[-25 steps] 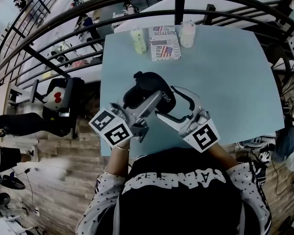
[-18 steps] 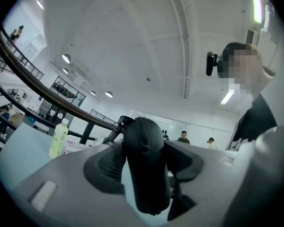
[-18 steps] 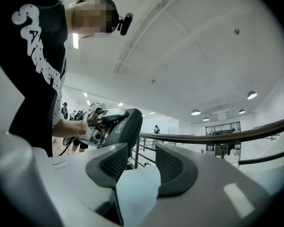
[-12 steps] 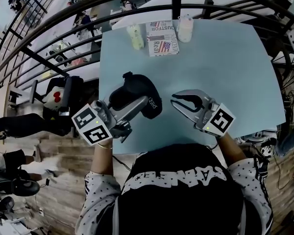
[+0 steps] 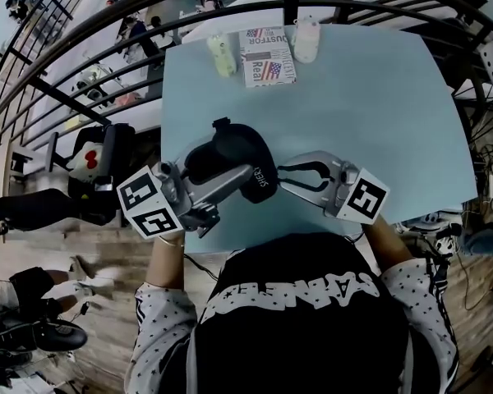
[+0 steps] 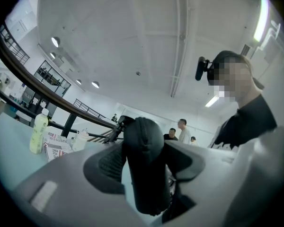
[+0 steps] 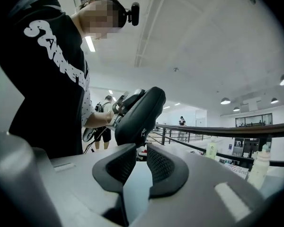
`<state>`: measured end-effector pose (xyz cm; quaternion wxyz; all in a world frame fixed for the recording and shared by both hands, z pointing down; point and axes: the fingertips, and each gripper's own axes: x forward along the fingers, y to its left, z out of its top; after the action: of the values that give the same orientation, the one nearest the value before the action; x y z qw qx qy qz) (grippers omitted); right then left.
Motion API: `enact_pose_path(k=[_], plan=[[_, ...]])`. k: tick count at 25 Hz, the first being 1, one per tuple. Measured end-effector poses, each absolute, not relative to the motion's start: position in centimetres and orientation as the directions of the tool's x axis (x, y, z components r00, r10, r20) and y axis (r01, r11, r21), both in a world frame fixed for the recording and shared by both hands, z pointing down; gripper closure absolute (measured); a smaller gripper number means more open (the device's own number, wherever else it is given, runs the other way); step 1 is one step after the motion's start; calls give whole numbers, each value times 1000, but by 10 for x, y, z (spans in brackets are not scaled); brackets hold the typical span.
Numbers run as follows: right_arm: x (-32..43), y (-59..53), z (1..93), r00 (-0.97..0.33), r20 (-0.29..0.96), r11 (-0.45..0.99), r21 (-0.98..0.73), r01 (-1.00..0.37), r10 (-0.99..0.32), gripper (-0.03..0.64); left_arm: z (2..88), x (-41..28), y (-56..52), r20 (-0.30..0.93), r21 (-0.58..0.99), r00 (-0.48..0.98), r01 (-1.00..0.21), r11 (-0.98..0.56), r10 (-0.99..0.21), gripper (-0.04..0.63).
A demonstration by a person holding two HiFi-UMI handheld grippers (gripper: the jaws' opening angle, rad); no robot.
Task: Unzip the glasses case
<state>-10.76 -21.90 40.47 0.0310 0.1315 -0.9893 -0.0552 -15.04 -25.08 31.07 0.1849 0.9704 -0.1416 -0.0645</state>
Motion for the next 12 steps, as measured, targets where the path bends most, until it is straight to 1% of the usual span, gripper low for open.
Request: enact_pose_path(k=[7, 12], plan=[[-109, -221, 405, -955, 55, 951, 132, -281, -290, 541, 318, -148, -245, -40, 384, 959, -243, -891, -279, 595], [-107, -214, 405, -965, 53, 957, 157, -245, -256, 582, 322, -145, -242, -51, 409, 965, -215, -887, -257, 595]])
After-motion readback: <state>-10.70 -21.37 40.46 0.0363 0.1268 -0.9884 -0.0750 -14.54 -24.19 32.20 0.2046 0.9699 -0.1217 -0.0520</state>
